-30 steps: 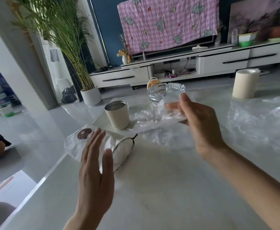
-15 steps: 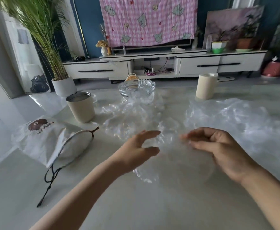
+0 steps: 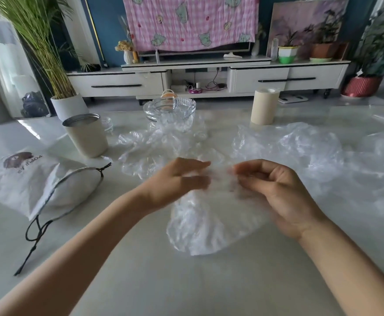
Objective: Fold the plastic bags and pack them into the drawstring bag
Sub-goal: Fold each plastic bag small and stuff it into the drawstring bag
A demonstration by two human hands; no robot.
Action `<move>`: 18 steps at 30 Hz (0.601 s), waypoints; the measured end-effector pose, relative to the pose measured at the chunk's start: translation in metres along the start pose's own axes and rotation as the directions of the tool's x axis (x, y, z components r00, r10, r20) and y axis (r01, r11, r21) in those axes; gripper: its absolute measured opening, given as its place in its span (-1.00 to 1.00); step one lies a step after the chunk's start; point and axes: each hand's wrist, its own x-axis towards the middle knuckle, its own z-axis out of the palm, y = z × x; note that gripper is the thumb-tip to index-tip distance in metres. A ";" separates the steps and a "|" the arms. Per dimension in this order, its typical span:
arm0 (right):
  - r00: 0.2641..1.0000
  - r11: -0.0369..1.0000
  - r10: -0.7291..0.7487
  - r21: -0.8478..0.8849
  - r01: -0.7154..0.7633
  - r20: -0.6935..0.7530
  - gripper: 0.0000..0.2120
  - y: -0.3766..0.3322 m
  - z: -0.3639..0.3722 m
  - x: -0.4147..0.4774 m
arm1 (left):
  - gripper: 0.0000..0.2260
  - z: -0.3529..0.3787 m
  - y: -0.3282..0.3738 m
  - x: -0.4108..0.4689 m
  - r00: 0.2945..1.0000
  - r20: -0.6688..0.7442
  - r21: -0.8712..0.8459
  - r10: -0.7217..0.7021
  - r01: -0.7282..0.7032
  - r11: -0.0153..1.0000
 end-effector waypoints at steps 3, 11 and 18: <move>0.958 0.883 -0.256 -0.433 0.179 -0.128 -0.83 0.015 -0.004 0.006 | -0.81 -0.005 -0.007 -0.009 0.989 -0.146 0.030 0.007 -0.002 1.000; 0.953 0.359 -0.288 -0.911 0.203 0.099 -0.79 0.033 0.002 -0.002 | -0.80 -0.026 -0.044 -0.036 0.953 -0.303 0.738 0.025 0.218 0.639; 0.834 0.345 -0.466 -0.807 0.479 0.296 -0.83 0.025 0.019 -0.006 | -0.77 0.028 -0.022 -0.052 0.912 -0.252 0.638 0.323 -0.094 0.765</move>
